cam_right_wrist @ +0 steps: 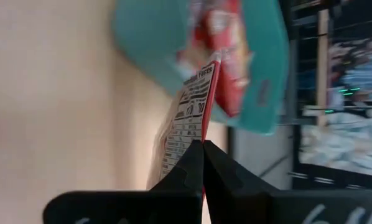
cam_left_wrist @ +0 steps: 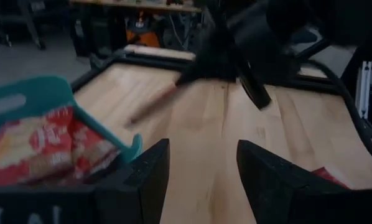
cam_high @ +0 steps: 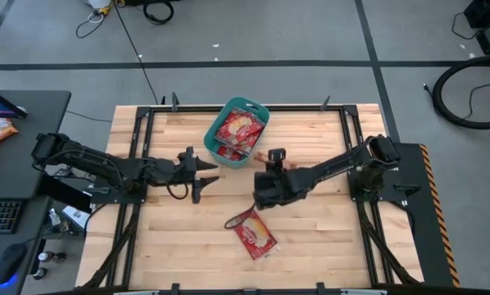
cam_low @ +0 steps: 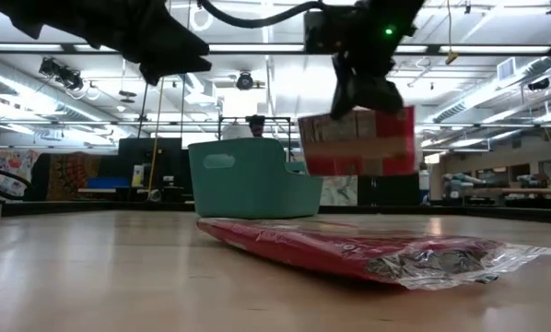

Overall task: Sort popcorn bags into baskets
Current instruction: Put the popcorn bag into the green bin

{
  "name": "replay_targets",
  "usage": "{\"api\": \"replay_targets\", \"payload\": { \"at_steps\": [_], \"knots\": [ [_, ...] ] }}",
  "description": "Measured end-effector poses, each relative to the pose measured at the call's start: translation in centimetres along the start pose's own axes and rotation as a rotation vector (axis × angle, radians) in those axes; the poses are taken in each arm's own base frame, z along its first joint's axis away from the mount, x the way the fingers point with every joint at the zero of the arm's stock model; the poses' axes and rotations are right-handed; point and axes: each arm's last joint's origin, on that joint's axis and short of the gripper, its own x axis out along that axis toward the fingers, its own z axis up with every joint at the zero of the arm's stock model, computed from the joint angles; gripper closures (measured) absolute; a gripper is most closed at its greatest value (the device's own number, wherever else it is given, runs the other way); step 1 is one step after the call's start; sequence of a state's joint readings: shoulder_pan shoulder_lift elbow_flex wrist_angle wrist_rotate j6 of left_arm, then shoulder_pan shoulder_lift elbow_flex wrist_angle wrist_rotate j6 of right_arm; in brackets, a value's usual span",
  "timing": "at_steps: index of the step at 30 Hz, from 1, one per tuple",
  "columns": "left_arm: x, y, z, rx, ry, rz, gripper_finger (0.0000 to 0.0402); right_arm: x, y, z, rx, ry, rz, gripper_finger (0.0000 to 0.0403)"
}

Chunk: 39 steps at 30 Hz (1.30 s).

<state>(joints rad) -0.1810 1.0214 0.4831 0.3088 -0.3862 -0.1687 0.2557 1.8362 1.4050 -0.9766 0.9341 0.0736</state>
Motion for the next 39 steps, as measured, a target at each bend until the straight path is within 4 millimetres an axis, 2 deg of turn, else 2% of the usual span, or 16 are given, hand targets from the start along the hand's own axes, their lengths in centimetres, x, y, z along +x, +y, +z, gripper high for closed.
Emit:
{"api": "replay_targets", "payload": {
  "at_steps": [6,10,14,24,28,31,36,39],
  "knots": [
    [0.0,0.1,-0.4,-0.061,0.042,0.009,0.021,2.0,-3.3,0.7,-0.03,0.044,-0.147,0.0398],
    [0.0,0.1,-0.4,-0.072,0.042,0.009,0.021,4.2,-5.3,1.2,-0.025,0.058,-0.175,0.0398],
    [-0.1,-0.1,0.2,-0.068,0.024,0.002,0.021,6.5,-7.0,1.9,-0.026,0.013,-0.131,0.0398],
    [-3.6,-0.7,2.5,0.02,-0.095,-0.066,0.021,11.2,-10.4,3.0,-0.062,-0.254,-0.175,0.0398],
    [-4.3,-0.3,2.0,0.045,-0.111,-0.005,0.021,13.0,-11.3,2.4,-0.098,-0.41,-0.039,0.0391],
    [-4.4,0.1,1.7,0.045,-0.116,0.058,0.021,14.5,-11.7,1.6,-0.102,-0.456,0.035,0.0377],
    [-4.6,0.2,1.7,0.067,-0.119,0.083,0.021,17.1,-11.7,-0.6,-0.114,-0.34,0.038,0.0351],
    [-4.6,0.2,1.7,0.072,-0.119,0.083,0.021,17.9,-12.2,-1.6,-0.057,-0.257,0.001,0.0343]
  ]
}}
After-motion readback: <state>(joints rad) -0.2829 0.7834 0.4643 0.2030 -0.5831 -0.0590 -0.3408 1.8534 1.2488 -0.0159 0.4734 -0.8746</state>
